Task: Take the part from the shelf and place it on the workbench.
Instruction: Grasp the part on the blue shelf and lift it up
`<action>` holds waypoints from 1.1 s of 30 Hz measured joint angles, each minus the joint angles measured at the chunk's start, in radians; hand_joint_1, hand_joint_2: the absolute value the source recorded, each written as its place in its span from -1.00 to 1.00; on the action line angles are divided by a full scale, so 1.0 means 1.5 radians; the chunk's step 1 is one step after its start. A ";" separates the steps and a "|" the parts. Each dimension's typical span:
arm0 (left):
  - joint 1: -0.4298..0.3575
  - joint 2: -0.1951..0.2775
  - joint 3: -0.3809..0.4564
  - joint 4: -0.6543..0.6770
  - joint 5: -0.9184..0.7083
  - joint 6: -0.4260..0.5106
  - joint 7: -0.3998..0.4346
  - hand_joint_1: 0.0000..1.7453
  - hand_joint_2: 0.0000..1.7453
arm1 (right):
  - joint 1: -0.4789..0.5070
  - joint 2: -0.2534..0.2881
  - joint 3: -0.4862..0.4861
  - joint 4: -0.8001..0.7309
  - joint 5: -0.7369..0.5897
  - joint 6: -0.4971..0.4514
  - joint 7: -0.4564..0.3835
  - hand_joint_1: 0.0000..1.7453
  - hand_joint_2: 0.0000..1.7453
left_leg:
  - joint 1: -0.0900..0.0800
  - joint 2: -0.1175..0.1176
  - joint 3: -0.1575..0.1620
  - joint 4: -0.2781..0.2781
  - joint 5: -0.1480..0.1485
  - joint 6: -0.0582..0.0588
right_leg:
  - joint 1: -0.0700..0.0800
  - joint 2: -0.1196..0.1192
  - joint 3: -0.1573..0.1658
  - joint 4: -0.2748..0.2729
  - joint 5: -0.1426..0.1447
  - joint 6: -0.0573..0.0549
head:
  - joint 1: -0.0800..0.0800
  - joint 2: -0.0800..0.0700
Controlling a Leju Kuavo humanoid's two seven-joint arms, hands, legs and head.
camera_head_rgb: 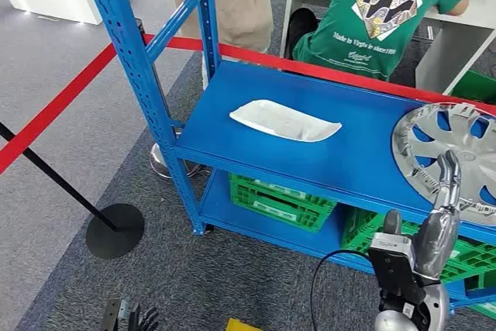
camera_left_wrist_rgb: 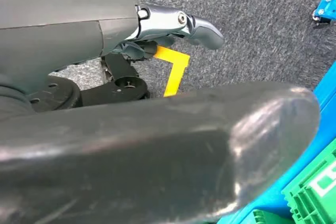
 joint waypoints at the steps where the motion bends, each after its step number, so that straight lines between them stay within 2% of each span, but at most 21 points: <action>1: 0.000 0.000 0.000 0.000 0.000 0.000 0.001 -1.00 -1.00 | -0.001 0.000 -0.001 0.001 0.003 0.002 0.003 -1.00 -1.00 | 0.000 0.000 0.000 0.000 0.000 0.000 | 0.000 0.000 0.000 0.000 0.000 0.000 | 0.000 0.000; 8: -0.001 0.001 0.000 0.000 -0.004 -0.001 0.003 -1.00 -1.00 | -0.027 -0.003 -0.021 0.024 0.027 0.027 0.026 -1.00 -1.00 | 0.000 0.000 0.000 0.000 0.000 0.000 | 0.000 0.000 0.000 0.001 0.000 0.000 | 0.000 0.000; 11: -0.003 0.001 -0.001 0.000 -0.012 -0.005 0.006 -1.00 -1.00 | -0.058 -0.021 -0.023 0.049 0.073 0.082 0.063 -1.00 -1.00 | 0.000 0.001 0.000 0.000 0.001 0.001 | 0.000 0.001 -0.001 0.001 0.001 0.000 | 0.000 0.000; 15: -0.010 0.000 -0.003 0.000 -0.022 -0.008 0.017 -1.00 -1.00 | -0.154 -0.074 -0.021 0.128 0.147 0.183 0.107 -1.00 -1.00 | 0.000 0.001 -0.001 0.000 0.002 0.002 | 0.000 0.000 -0.001 0.001 0.002 0.000 | 0.000 0.000; 20: -0.019 -0.002 -0.012 0.000 -0.030 -0.008 0.029 -1.00 -1.00 | -0.293 -0.121 0.008 0.263 0.230 0.252 0.133 -1.00 -1.00 | 0.000 0.001 -0.001 0.000 0.005 0.002 | 0.000 0.000 -0.001 0.001 0.004 0.000 | 0.000 0.000; 26: -0.025 -0.005 -0.019 0.000 -0.035 -0.008 0.037 -1.00 -1.00 | -0.415 -0.136 0.067 0.405 0.305 0.285 0.180 -1.00 -1.00 | 0.000 0.001 -0.001 0.000 0.006 0.002 | 0.000 0.000 -0.002 0.002 0.004 0.000 | 0.000 0.000; 33: -0.028 -0.007 -0.023 0.000 -0.035 -0.006 0.042 -1.00 -1.00 | -0.489 -0.137 0.093 0.525 0.334 0.292 0.214 -1.00 -1.00 | 0.000 0.000 -0.002 0.000 0.006 0.002 | 0.000 0.000 -0.002 0.002 0.004 0.000 | 0.000 0.000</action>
